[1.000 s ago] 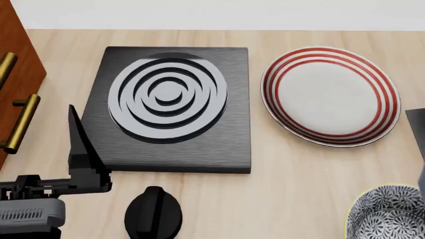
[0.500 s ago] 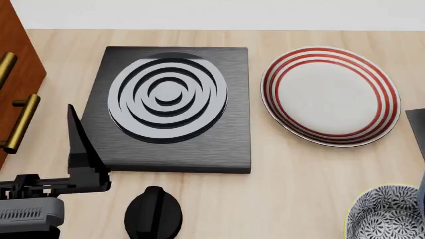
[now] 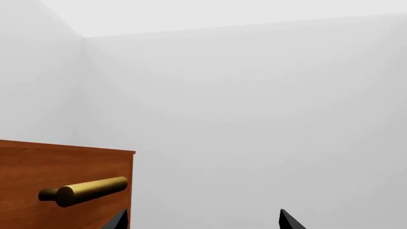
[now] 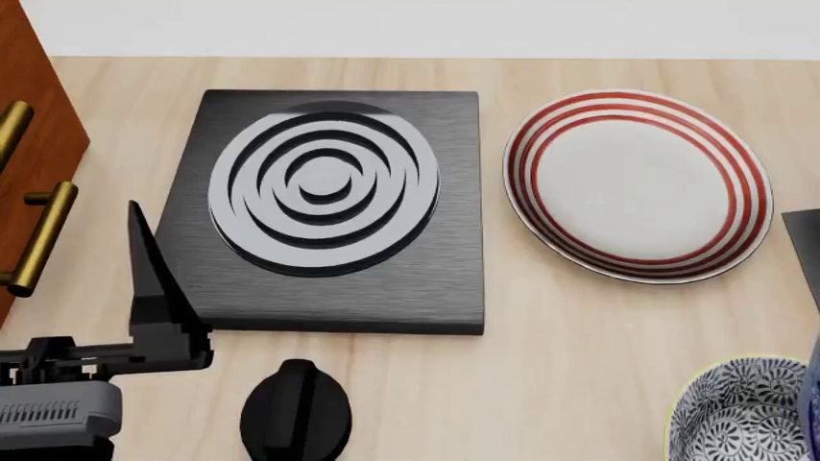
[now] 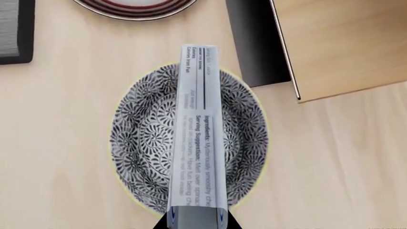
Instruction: Pick up the cream cheese and put it in the bowl.
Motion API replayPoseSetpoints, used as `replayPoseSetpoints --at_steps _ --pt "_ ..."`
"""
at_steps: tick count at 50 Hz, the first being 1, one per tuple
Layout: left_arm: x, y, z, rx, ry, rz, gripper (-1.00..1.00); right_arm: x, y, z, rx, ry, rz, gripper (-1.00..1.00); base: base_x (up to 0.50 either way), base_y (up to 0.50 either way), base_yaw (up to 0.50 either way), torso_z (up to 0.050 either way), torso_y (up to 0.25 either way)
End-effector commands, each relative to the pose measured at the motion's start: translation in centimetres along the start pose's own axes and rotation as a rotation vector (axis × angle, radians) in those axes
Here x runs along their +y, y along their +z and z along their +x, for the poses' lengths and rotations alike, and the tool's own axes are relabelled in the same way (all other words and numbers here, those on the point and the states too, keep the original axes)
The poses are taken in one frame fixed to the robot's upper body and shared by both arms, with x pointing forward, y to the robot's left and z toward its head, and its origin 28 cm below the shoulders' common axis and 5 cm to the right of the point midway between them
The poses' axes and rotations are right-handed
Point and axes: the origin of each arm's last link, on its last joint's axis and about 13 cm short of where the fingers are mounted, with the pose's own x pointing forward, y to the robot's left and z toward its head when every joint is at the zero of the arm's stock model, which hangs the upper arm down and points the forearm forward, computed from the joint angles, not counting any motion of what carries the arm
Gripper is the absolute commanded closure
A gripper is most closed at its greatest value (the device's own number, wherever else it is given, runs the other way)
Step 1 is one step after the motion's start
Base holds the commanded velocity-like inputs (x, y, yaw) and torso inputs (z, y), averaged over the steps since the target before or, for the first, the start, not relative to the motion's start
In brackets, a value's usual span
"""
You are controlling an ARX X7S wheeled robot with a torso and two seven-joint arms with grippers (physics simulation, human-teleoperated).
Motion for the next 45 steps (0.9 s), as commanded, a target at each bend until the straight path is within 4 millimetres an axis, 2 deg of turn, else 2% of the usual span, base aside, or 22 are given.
replayPoseSetpoints --at_steps 1,45 --pt "0.0 0.0 0.0 0.000 0.001 -0.001 -1.00 -0.2 0.5 0.0 -0.074 -0.004 0.009 1.00 0.00 0.00 0.00 0.000 0.000" --pt "0.0 -0.1 -0.1 0.002 -0.001 0.006 -1.00 -0.7 -0.3 2.2 -0.050 0.033 0.007 1.00 0.00 0.00 0.00 0.000 0.000"
